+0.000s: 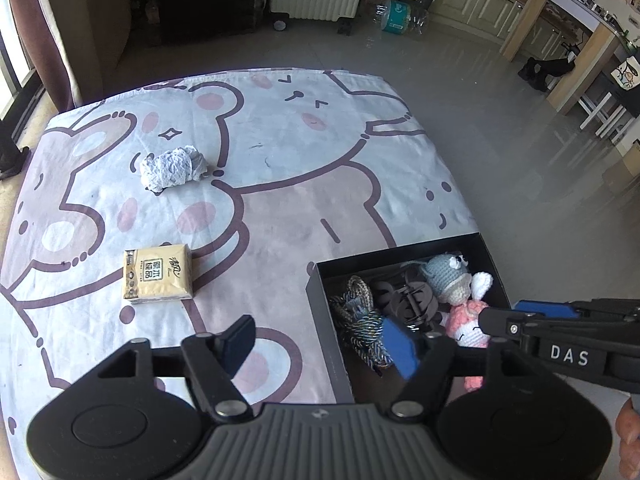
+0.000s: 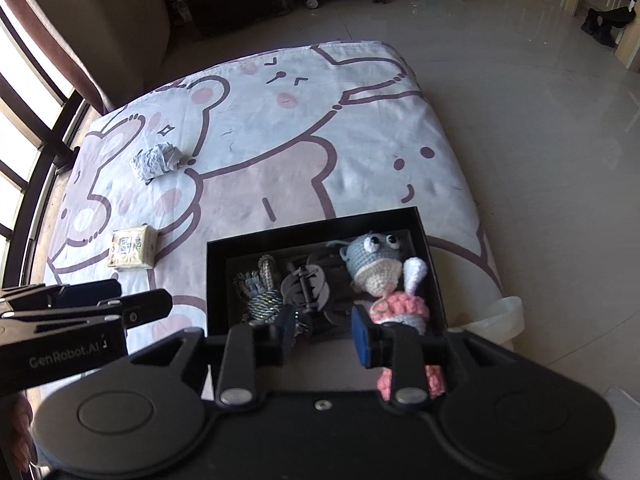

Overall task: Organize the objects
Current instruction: 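Withdraw both open tools from the box back over the bed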

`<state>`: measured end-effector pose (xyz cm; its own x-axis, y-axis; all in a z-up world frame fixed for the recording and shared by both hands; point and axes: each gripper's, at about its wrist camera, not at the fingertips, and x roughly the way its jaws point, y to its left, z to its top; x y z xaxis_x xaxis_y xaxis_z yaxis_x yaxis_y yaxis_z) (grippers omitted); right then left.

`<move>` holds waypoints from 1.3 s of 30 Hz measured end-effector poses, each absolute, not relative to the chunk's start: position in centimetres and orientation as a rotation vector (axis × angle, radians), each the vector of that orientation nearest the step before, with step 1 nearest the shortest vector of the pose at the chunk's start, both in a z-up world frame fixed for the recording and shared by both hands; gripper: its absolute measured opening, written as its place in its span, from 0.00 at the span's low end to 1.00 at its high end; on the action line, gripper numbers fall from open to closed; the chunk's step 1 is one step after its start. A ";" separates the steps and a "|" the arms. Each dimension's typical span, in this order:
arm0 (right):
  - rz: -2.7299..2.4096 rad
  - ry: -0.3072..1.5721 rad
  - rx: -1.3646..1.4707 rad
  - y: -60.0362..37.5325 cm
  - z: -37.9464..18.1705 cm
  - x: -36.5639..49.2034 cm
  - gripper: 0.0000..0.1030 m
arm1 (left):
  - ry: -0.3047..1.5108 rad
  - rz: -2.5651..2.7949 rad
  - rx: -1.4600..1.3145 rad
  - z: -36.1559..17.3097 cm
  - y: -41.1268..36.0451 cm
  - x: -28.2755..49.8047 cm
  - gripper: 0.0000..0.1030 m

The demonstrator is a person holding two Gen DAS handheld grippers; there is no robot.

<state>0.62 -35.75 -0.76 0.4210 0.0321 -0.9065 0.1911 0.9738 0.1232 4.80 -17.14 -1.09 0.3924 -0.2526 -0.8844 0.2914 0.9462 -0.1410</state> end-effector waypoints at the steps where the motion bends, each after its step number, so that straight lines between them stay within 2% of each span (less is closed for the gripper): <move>1: -0.106 1.132 0.213 -35.7 -0.5 0.5 0.39 | 1.109 -0.340 0.049 -0.9 -17.1 4.7 0.80; 5: -0.132 1.119 0.159 -35.3 0.2 0.0 0.58 | 1.100 -0.322 0.078 -0.6 -16.9 4.3 0.93; 9: -0.159 1.111 0.136 -35.3 0.8 -0.4 0.71 | 1.090 -0.297 0.102 -0.4 -16.6 4.0 0.99; 12: -0.180 1.105 0.137 -35.5 1.1 -0.8 0.81 | 1.095 -0.282 0.121 -0.4 -16.4 3.9 1.00; 16: -0.211 1.096 0.107 -35.5 1.3 -1.3 0.99 | 1.094 -0.260 0.128 -0.4 -16.2 3.9 1.00; 39: -0.257 1.104 0.141 -37.4 0.6 -2.6 1.00 | 1.091 -0.225 0.162 -0.6 -15.9 3.9 1.00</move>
